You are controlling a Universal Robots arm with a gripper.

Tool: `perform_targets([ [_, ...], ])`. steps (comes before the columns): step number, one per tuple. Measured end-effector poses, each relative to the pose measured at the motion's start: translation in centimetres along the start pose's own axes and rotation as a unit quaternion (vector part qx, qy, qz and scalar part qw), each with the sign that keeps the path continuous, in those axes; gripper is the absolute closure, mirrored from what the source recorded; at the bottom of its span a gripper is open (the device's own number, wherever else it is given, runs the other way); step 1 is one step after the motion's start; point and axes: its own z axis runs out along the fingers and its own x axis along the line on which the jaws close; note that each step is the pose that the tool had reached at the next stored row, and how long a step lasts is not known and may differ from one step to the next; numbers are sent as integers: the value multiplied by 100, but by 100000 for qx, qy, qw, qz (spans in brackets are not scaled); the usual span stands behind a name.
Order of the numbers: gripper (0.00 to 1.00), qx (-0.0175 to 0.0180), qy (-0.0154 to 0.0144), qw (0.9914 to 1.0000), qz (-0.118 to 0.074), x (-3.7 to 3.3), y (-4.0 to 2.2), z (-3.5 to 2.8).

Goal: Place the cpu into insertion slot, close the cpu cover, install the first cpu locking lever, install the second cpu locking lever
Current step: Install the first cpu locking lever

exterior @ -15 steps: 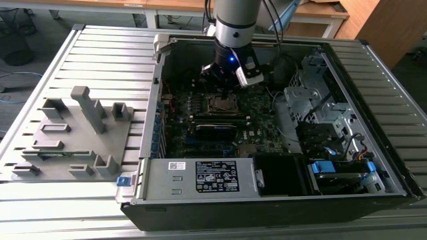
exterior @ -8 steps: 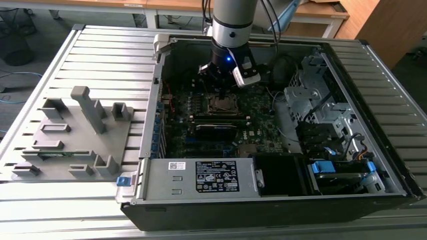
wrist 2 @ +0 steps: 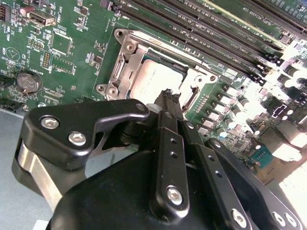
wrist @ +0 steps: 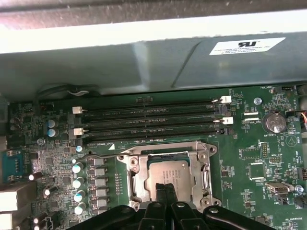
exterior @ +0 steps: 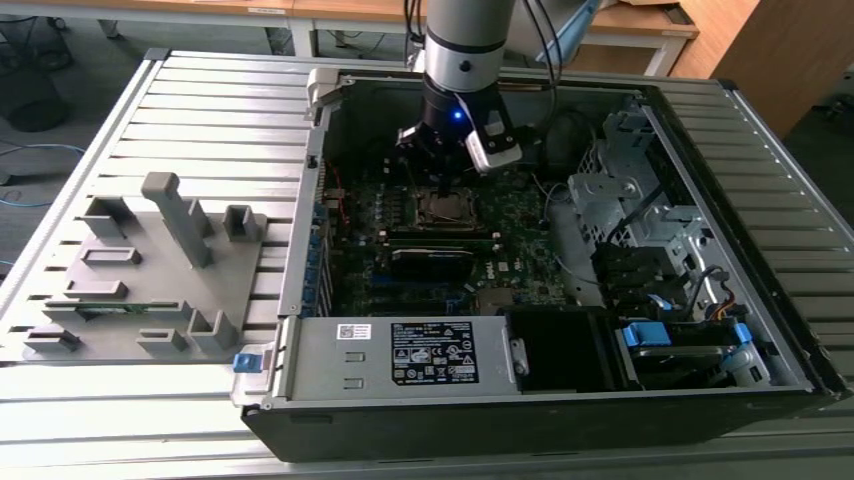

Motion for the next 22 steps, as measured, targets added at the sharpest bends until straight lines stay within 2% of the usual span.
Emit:
perform_targets([
  [3,89,-6,-3,100000,1,0,1,-17],
  [22,89,5,2,100000,0,24,-1,-28],
])
